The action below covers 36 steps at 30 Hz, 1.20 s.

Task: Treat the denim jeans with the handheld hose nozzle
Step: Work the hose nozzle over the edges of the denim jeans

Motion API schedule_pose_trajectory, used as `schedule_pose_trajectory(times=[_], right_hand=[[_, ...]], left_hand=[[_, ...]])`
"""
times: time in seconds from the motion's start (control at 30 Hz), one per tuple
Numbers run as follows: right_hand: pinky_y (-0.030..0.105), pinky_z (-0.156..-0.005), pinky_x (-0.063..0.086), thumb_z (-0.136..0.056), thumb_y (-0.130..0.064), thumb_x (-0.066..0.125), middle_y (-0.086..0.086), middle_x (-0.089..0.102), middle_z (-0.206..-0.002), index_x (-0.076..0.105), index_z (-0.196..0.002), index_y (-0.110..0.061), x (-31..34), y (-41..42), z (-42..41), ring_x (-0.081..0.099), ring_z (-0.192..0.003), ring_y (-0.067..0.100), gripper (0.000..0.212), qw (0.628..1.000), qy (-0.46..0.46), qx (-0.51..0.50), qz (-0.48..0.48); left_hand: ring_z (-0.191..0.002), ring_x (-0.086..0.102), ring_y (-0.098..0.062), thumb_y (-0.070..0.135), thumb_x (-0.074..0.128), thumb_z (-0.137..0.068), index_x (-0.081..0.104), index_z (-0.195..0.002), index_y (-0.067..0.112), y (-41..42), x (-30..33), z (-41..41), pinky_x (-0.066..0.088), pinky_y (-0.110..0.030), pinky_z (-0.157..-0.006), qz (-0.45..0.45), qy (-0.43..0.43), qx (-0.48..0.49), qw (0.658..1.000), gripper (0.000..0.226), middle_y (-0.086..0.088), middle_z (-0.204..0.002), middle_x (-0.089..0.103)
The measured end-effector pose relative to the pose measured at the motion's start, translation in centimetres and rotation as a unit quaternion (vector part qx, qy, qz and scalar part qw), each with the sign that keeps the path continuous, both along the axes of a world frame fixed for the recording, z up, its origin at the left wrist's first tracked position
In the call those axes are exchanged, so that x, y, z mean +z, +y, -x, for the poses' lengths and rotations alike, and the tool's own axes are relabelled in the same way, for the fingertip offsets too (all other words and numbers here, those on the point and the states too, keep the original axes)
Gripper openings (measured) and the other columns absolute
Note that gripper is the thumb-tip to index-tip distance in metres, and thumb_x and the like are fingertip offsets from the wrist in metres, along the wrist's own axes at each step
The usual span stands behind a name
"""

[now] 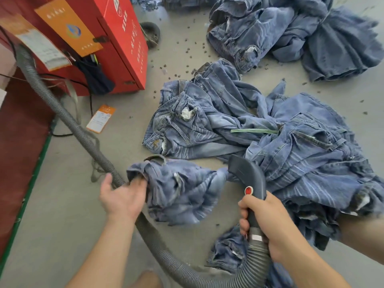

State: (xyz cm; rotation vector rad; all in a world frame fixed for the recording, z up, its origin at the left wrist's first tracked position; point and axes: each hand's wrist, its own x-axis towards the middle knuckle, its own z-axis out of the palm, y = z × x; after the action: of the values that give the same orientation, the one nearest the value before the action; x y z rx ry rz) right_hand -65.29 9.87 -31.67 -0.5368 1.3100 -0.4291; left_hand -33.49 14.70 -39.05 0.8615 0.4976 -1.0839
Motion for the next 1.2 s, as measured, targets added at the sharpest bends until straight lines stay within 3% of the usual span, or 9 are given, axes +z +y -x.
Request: schedule_pose_trajectory(times=[0.07, 0.23, 0.43, 0.57, 0.73, 0.87, 0.97, 1.07, 1.2], right_hand=[[0.031, -0.045, 0.041, -0.090, 0.000, 0.058, 0.013, 0.050, -0.063, 0.045, -0.087, -0.011, 0.7, -0.1, 0.6, 0.044, -0.044, 0.024, 0.018, 1.000, 0.000, 0.007, 0.009], [0.033, -0.046, 0.042, -0.089, 0.001, 0.059, 0.016, 0.050, -0.066, 0.045, -0.087, -0.011, 1.2, -0.4, 1.2, 0.044, -0.045, 0.025, 0.019, 0.999, 0.015, 0.039, 0.018], [0.036, -0.048, 0.043, -0.082, -0.007, 0.068, 0.016, 0.050, -0.066, 0.050, -0.083, -0.011, 2.8, -2.2, 3.0, 0.044, -0.045, 0.025, 0.019, 0.997, -0.051, 0.050, 0.023], [0.037, -0.047, 0.043, -0.071, -0.012, 0.070, 0.017, 0.050, -0.066, 0.048, -0.082, -0.010, 3.5, -2.6, 2.7, 0.045, -0.045, 0.026, 0.025, 0.996, -0.045, 0.062, 0.054], [0.037, -0.048, 0.041, -0.088, 0.004, 0.060, 0.018, 0.051, -0.061, 0.048, -0.086, -0.007, 1.9, -2.2, 2.6, 0.046, -0.042, 0.027, 0.016, 0.994, 0.021, 0.075, 0.082], [0.034, -0.045, 0.041, -0.091, 0.001, 0.059, 0.020, 0.050, -0.060, 0.049, -0.086, -0.005, 0.6, -2.0, 2.5, 0.046, -0.040, 0.027, 0.013, 0.993, 0.060, 0.085, 0.053], [0.034, -0.045, 0.041, -0.088, 0.004, 0.059, 0.020, 0.050, -0.059, 0.050, -0.088, -0.004, 0.2, -2.0, 2.3, 0.046, -0.041, 0.026, 0.012, 0.993, 0.059, 0.098, 0.025], [0.035, -0.045, 0.042, -0.091, 0.000, 0.059, 0.018, 0.050, -0.060, 0.050, -0.087, -0.005, 0.4, -1.6, 2.4, 0.045, -0.042, 0.026, 0.011, 0.995, 0.044, 0.087, 0.009], [0.036, -0.046, 0.042, -0.090, 0.001, 0.060, 0.019, 0.051, -0.060, 0.050, -0.088, -0.005, 1.2, -1.5, 2.4, 0.046, -0.043, 0.027, 0.013, 0.996, 0.033, 0.075, 0.018]], left_hand=[[-0.105, 0.073, -0.034, 0.064, 0.049, -0.098, 0.066, -0.129, 0.008, -0.1, -0.8, 2.8, 0.056, -0.043, -0.088, -0.117, -0.041, -0.213, 0.969, 0.066, -0.017, -0.127, 0.070], [-0.058, 0.058, -0.010, 0.020, 0.084, -0.080, 0.062, -0.078, 0.012, 1.5, -2.6, 8.7, 0.045, -0.018, -0.047, -0.212, -0.296, -0.702, 0.612, 0.023, -0.001, -0.073, 0.064], [-0.113, 0.068, -0.031, 0.049, 0.057, -0.096, 0.044, -0.150, 0.008, -3.6, -0.6, -1.4, 0.051, -0.045, -0.102, 0.004, -0.048, -0.097, 0.994, 0.070, -0.018, -0.124, 0.068], [-0.154, 0.027, -0.026, 0.084, 0.048, -0.086, 0.016, -0.164, 0.023, -2.6, -3.5, 2.8, 0.019, -0.053, -0.123, -0.293, -0.290, -0.405, 0.816, 0.104, 0.002, -0.168, 0.028], [-0.121, 0.064, -0.027, 0.059, 0.089, -0.069, 0.057, -0.136, 0.002, -2.2, -7.9, 8.5, 0.050, -0.038, -0.100, -0.306, -0.377, -0.572, 0.661, 0.093, -0.011, -0.133, 0.066], [-0.064, 0.063, -0.025, 0.029, 0.081, -0.083, 0.075, -0.099, 0.000, -3.2, -5.8, 6.3, 0.050, -0.033, -0.062, -0.244, -0.197, -0.534, 0.785, 0.034, -0.011, -0.078, 0.067], [-0.102, 0.074, -0.032, 0.037, 0.074, -0.080, 0.078, -0.113, 0.015, -4.0, -0.6, -1.6, 0.059, -0.042, -0.083, 0.036, -0.113, -0.220, 0.968, 0.040, -0.012, -0.117, 0.074], [-0.135, 0.057, -0.033, 0.060, 0.073, -0.084, 0.065, -0.134, 0.010, -5.0, 3.6, -6.1, 0.046, -0.048, -0.107, 0.139, -0.137, -0.061, 0.979, 0.072, -0.014, -0.144, 0.061], [-0.111, 0.070, -0.037, 0.076, 0.062, -0.084, 0.063, -0.134, 0.008, -4.6, 0.1, -2.2, 0.056, -0.051, -0.097, -0.207, -0.213, -0.414, 0.861, 0.084, -0.024, -0.116, 0.071]])
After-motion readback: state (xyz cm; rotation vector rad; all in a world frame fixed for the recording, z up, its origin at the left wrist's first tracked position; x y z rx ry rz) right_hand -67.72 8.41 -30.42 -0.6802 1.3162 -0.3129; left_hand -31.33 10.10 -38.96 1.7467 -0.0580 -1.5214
